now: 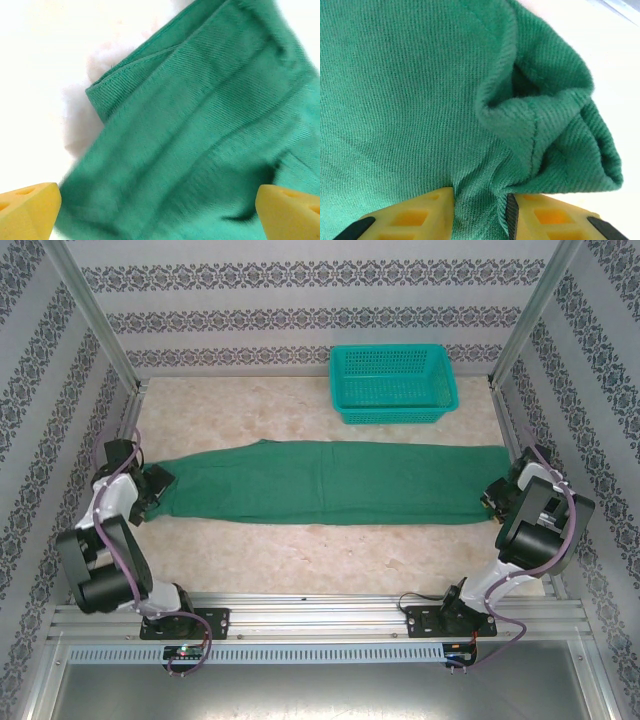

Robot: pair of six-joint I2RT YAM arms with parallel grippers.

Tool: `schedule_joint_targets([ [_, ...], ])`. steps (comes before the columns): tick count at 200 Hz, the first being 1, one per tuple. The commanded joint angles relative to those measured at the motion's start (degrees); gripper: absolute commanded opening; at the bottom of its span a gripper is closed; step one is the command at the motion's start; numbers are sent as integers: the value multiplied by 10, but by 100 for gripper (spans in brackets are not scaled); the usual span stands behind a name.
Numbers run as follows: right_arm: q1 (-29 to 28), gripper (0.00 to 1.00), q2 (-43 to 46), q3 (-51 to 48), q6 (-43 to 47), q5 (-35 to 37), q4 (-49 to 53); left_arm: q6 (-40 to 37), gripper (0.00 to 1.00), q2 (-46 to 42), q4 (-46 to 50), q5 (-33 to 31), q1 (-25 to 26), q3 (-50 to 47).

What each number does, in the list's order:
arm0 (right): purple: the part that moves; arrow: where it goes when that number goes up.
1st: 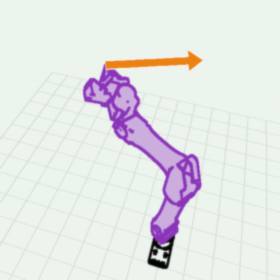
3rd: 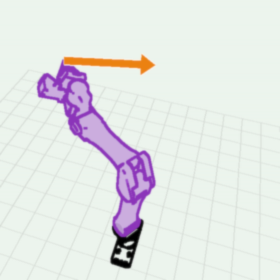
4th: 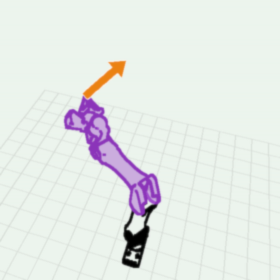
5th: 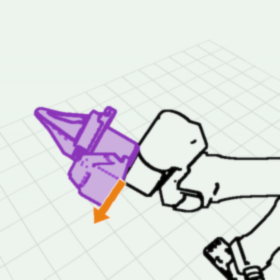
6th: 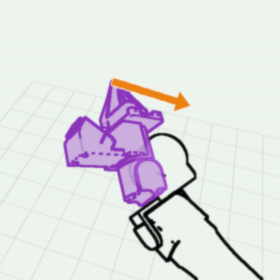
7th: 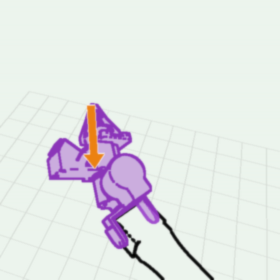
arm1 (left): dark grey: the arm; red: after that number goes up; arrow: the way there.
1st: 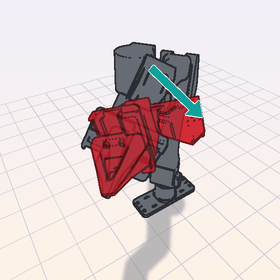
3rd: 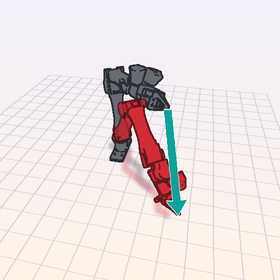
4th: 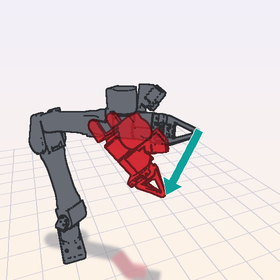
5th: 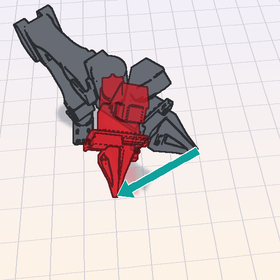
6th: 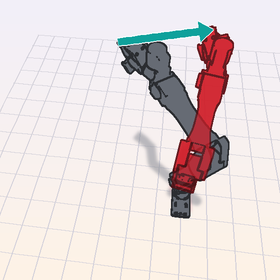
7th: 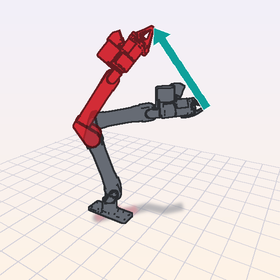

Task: Roll up the long pants

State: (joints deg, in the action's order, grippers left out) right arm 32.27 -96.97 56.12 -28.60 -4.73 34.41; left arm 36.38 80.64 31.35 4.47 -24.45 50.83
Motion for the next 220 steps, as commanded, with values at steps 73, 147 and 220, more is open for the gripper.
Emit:
schedule_joint_targets([
  [73,-9,35,-31,2,-4,-25,-16,-25,100,-61,45,52,6,-69],
  [147,-10,33,-47,-8,-10,-35,-38,-27,0,21,4,-9,5,-30],
  [220,-3,31,-49,-15,-13,-42,-54,-18,0,-24,55,-16,8,114],
])
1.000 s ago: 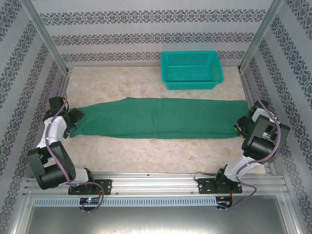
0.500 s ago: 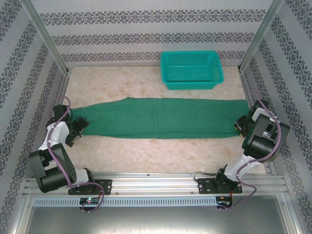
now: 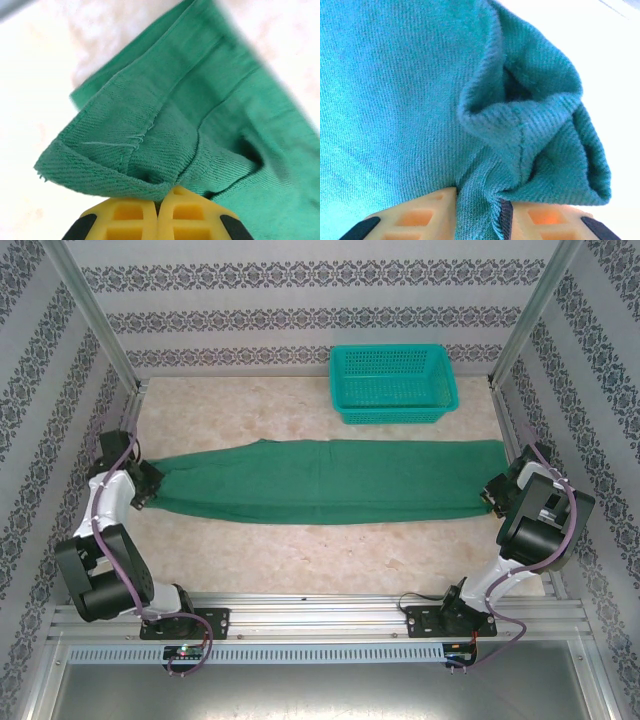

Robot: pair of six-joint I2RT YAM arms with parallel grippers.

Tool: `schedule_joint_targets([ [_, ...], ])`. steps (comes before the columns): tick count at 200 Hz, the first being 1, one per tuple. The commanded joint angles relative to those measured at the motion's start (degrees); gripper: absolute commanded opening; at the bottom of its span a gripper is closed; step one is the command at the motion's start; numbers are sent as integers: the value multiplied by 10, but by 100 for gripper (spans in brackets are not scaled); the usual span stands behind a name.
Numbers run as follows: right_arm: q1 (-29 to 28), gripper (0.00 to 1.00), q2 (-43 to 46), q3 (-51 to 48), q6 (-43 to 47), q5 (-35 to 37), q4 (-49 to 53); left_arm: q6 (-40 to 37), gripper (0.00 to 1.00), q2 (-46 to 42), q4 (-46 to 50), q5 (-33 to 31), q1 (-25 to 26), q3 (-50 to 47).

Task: Roll up the long pants

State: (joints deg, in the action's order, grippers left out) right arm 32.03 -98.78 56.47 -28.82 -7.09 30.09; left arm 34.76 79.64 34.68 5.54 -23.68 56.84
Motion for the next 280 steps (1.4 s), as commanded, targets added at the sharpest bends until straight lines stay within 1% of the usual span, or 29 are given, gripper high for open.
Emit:
schedule_joint_targets([
  [1,0,30,-31,-18,-11,-19,-11,-2,0,-13,23,-27,1,55],
  [19,0,30,-34,-17,-11,-21,-12,-5,0,-5,31,-33,0,66],
  [33,1,30,-32,-19,-11,-22,-12,-14,0,-2,41,-59,1,54],
  [48,5,30,-28,-24,-10,-24,-13,-12,0,-2,49,-97,0,15],
  [71,11,31,-26,-27,-11,-31,-11,7,0,4,32,-126,-5,-66],
  [72,11,31,-26,-27,-11,-32,-12,8,1,5,32,-126,-6,-68],
  [76,11,31,-26,-26,-11,-32,-11,10,16,9,29,-124,-9,-77],
  [78,11,31,-26,-25,-11,-33,-10,11,22,11,28,-122,-10,-82],
  [79,11,31,-26,-25,-11,-32,-10,11,30,12,26,-120,-11,-84],
  [80,11,31,-26,-24,-11,-32,-10,11,34,12,25,-118,-12,-85],
  [81,12,31,-26,-25,-11,-32,-10,11,40,13,23,-117,-12,-87],
  [83,11,31,-25,-24,-11,-32,-9,10,50,16,21,-114,-13,-90],
  [88,12,32,-25,-23,-11,-33,-7,11,66,17,18,-110,-13,-93],
  [93,12,32,-24,-23,-11,-33,-6,11,72,18,16,-106,-12,-94],
  [106,12,33,-20,-21,-11,-34,-3,11,80,3,6,-92,-13,-89],
  [114,11,34,-15,-19,-10,-35,2,13,87,-15,6,-90,-13,-81],
  [119,12,34,-12,-19,-8,-35,5,15,90,-26,8,-91,-12,-75],
  [135,14,35,5,-24,-6,-27,10,20,94,-53,18,-92,-12,-50],
  [147,19,35,16,-30,-4,-28,15,23,95,-57,25,-84,-12,-25],
  [163,24,36,27,-34,-1,-26,21,25,94,-48,21,-64,-10,6],
  [190,28,39,30,-35,4,-31,31,32,93,-23,-3,-40,-3,31],
  [196,28,42,30,-36,6,-30,33,32,93,-16,-9,-38,-2,35],
  [217,32,44,36,-37,9,-31,42,29,92,7,-27,-34,4,42],
  [223,35,49,41,-40,9,-32,38,27,92,13,-33,-30,6,40],
  [229,37,50,45,-43,9,-32,33,27,91,20,-39,-27,9,38],
  [246,37,51,38,-44,6,-29,29,28,89,47,-57,-19,18,37],
  [269,34,51,1,-32,-6,-42,26,16,85,86,-63,-5,30,50],
  [276,33,50,-8,-29,-10,-45,20,13,85,94,-63,-2,33,55],
  [280,32,47,-15,-25,-11,-51,16,11,85,99,-64,-2,34,57],
])
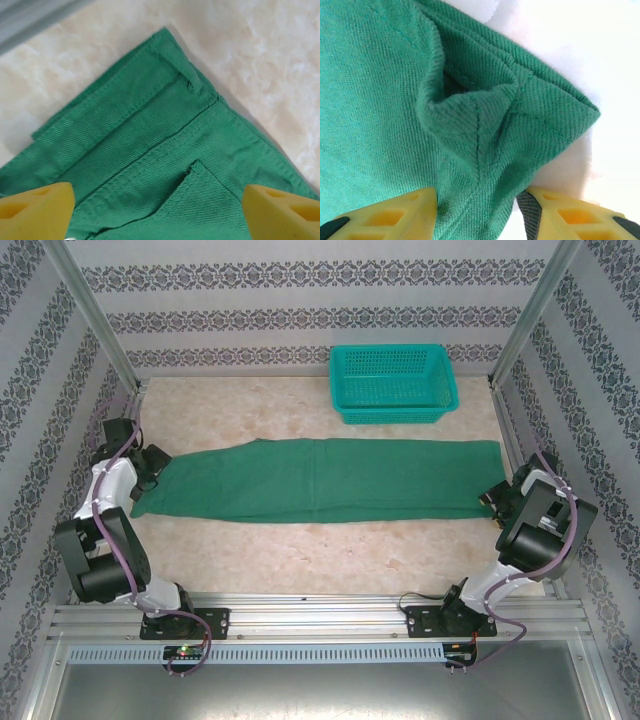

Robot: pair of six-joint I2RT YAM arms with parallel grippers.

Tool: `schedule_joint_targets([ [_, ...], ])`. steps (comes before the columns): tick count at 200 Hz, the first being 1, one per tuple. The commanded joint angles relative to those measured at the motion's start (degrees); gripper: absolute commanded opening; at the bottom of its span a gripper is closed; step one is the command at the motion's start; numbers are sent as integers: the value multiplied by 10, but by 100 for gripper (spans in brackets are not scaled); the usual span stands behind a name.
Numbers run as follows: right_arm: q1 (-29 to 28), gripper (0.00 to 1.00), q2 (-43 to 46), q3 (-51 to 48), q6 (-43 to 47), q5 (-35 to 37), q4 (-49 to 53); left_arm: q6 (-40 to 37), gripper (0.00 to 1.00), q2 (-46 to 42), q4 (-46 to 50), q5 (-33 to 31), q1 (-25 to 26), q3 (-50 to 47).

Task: Roll up the long pants

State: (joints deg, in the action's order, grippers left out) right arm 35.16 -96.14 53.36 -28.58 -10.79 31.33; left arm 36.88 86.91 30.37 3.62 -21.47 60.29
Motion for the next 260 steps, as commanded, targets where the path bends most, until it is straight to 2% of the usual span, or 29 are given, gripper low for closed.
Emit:
schedule_joint_targets([
  [1,0,47,-41,6,-14,-14,4,-11,85,28,-21,17,13,23],
  [16,-11,37,-68,28,-13,-13,6,-15,85,38,-24,20,15,26],
  [31,-22,9,-87,49,-15,-9,1,-19,86,48,-27,26,18,28],
  [39,-25,0,-96,60,-18,-11,-4,-21,86,53,-28,31,20,31],
  [84,-50,0,-85,99,-44,-44,-39,-30,85,70,-27,42,50,32],
  [107,-93,0,-46,111,-55,-46,-52,-26,84,73,-29,43,72,30],
  [153,-269,0,48,150,-48,6,-56,-19,83,70,-27,31,97,35],
  [181,-373,0,67,198,-42,7,-43,-19,83,75,-27,37,98,40],
  [221,-531,0,20,301,-39,-24,-1,-16,82,85,-39,48,98,40],
  [260,-687,0,-104,473,-21,-45,59,-21,82,101,-47,67,98,41],
])
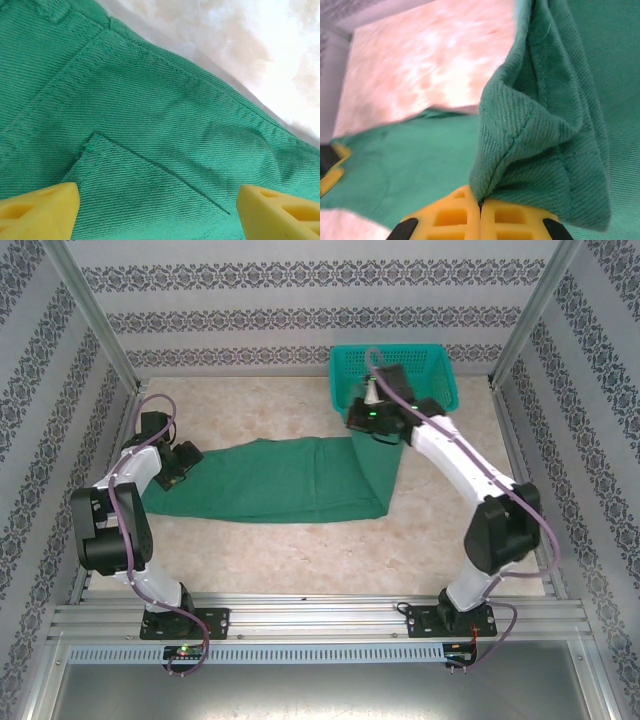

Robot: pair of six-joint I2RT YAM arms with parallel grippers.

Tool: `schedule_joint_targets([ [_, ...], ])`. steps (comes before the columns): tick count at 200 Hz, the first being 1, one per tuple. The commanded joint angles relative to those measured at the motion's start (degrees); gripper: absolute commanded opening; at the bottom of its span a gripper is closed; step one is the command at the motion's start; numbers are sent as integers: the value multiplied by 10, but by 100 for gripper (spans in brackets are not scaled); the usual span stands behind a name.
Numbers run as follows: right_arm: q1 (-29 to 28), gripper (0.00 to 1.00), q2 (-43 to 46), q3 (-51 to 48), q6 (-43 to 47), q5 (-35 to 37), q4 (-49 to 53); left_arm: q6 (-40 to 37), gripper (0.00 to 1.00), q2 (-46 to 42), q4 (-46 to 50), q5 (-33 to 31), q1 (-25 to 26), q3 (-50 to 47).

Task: Roll up the long pants

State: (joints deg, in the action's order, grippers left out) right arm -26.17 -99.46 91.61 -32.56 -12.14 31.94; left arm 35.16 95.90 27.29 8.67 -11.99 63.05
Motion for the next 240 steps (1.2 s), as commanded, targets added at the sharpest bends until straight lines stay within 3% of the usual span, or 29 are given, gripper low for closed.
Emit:
schedule_joint_targets([
  [1,-77,0,-74,96,20,-32,57,-4,82,11,-16,17,3,14],
  [54,-198,0,-259,348,19,-115,130,-17,83,4,-16,37,2,16],
  [59,-205,12,-271,368,22,-128,137,-18,83,3,-16,39,2,17],
  [69,-210,52,-288,392,17,-158,144,-19,83,2,-16,42,2,16],
  [71,-210,67,-290,394,15,-166,142,-20,83,2,-16,44,2,16],
  [82,-207,97,-289,389,3,-193,137,-27,84,4,-17,54,2,19],
  [128,-147,98,-138,155,-35,-183,26,-43,86,38,-47,150,5,10],
  [164,-108,98,-62,13,-46,-156,-17,-82,90,50,-12,145,24,-6],
  [214,-95,98,-52,-36,-63,-151,-49,-74,89,8,-62,173,44,-87],
  [240,-94,97,-52,-48,-66,-149,-55,-76,85,-8,-49,156,60,-98],
])
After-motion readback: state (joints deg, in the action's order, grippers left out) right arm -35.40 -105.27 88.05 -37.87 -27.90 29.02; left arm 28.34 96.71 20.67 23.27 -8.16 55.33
